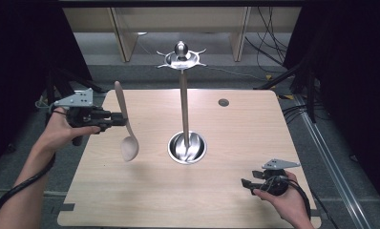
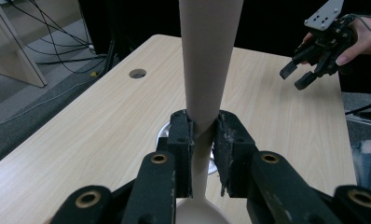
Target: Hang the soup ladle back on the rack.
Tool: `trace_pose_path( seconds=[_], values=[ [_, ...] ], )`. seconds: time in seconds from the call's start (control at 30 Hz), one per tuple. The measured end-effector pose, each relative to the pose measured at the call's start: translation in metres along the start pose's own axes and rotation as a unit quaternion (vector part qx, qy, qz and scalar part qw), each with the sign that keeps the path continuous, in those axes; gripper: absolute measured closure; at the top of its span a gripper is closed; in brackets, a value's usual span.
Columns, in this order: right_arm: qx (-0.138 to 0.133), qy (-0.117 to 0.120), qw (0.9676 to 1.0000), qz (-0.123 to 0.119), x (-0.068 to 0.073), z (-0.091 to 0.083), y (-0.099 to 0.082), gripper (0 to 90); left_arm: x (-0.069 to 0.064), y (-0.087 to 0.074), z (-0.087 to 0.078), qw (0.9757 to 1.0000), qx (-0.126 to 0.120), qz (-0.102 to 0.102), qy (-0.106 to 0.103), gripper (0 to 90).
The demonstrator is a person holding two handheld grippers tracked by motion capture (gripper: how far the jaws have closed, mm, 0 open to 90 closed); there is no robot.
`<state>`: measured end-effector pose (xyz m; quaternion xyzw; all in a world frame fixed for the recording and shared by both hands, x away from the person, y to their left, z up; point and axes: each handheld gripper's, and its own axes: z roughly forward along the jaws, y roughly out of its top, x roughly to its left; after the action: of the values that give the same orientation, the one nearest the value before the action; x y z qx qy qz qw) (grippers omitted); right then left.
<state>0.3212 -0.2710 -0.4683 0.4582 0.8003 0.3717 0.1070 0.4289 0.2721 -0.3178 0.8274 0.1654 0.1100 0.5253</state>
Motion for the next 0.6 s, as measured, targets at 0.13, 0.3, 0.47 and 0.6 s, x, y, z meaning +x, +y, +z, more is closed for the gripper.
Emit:
trace_pose_path(
  seconds=[0.13, 0.3, 0.47, 0.6],
  values=[
    [-0.002, 0.001, 1.0000, -0.004, 0.000, 0.000, 0.000, 40.3, 0.001, 0.006, 0.002, 1.0000, -0.004, -0.001, -0.002, 76.2],
    [0.000, 0.000, 1.0000, 0.000, 0.000, 0.000, 0.000, 40.3, 0.001, 0.011, 0.004, 1.0000, -0.005, 0.004, 0.000, 76.2],
    [0.000, 0.000, 1.0000, 0.000, 0.000, 0.000, 0.000, 40.3, 0.001, 0.015, 0.006, 0.9998, -0.019, 0.005, -0.002, 76.2],
    [0.000, 0.000, 1.0000, 0.000, 0.000, 0.000, 0.000, 40.3, 0.002, 0.018, 0.007, 0.9997, -0.023, 0.006, -0.003, 76.1]
  ],
)
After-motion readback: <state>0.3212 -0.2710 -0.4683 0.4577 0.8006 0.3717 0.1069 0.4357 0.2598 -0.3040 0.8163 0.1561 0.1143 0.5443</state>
